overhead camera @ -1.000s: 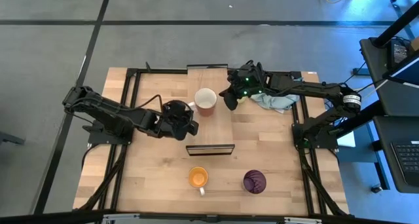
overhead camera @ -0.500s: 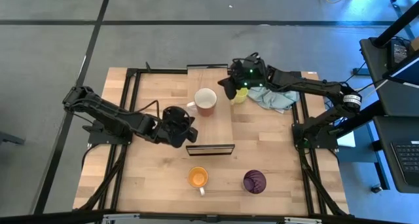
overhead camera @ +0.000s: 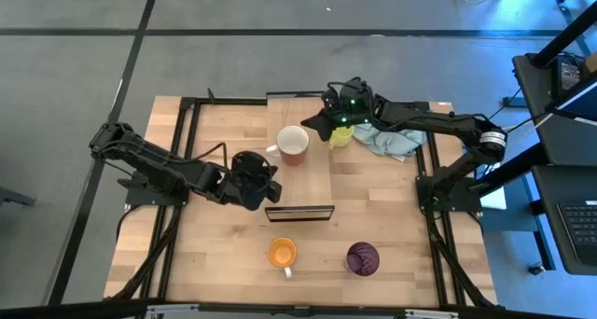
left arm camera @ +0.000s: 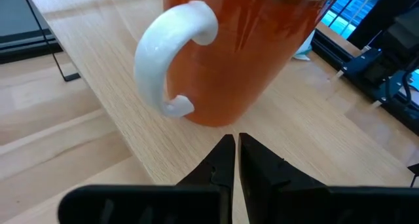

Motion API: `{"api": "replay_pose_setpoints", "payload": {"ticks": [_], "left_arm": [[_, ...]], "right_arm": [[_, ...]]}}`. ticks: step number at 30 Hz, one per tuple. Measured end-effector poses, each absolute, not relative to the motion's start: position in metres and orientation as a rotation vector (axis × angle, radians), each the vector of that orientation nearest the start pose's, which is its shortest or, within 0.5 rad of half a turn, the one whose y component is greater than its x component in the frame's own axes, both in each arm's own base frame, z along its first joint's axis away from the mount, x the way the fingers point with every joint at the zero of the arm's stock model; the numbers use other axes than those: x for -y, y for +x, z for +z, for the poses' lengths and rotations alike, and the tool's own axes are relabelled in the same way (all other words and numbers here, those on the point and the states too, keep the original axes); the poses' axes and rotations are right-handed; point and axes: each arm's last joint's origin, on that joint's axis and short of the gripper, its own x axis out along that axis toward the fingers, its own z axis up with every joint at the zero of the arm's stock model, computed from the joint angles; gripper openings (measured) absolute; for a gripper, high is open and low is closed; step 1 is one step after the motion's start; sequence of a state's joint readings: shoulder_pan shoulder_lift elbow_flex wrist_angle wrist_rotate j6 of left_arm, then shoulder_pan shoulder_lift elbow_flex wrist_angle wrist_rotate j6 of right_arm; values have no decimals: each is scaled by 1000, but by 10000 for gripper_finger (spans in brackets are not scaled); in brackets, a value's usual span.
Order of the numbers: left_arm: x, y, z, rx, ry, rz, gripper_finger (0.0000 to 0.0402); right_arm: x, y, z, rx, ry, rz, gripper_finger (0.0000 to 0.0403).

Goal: Stack small to large cups/mugs on shelf
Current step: Put the orange mug on the shelf

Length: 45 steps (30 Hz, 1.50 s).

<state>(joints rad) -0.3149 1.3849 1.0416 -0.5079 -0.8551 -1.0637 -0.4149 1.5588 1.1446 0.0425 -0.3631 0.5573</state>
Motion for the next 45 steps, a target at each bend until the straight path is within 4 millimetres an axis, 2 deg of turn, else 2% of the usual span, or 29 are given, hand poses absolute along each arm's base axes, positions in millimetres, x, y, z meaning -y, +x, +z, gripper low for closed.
{"api": "replay_pose_setpoints", "payload": {"ticks": [5,14,25,32,38,45], "left_arm": [[66,272,272,-363,-519,803,14],[65,271,271,-375,-508,808,14],[65,271,271,-366,-499,818,14],[65,271,271,-363,-499,819,14],[66,275,276,-326,-445,803,14],[69,277,277,-320,-465,767,14]], "right_arm": [[132,333,281,-347,717,-123,6],[130,334,280,-368,722,-65,6],[108,340,275,-437,701,-50,6],[107,340,274,-437,701,-60,6],[105,336,278,-457,692,-45,6],[102,326,287,-463,652,-69,6]]}}
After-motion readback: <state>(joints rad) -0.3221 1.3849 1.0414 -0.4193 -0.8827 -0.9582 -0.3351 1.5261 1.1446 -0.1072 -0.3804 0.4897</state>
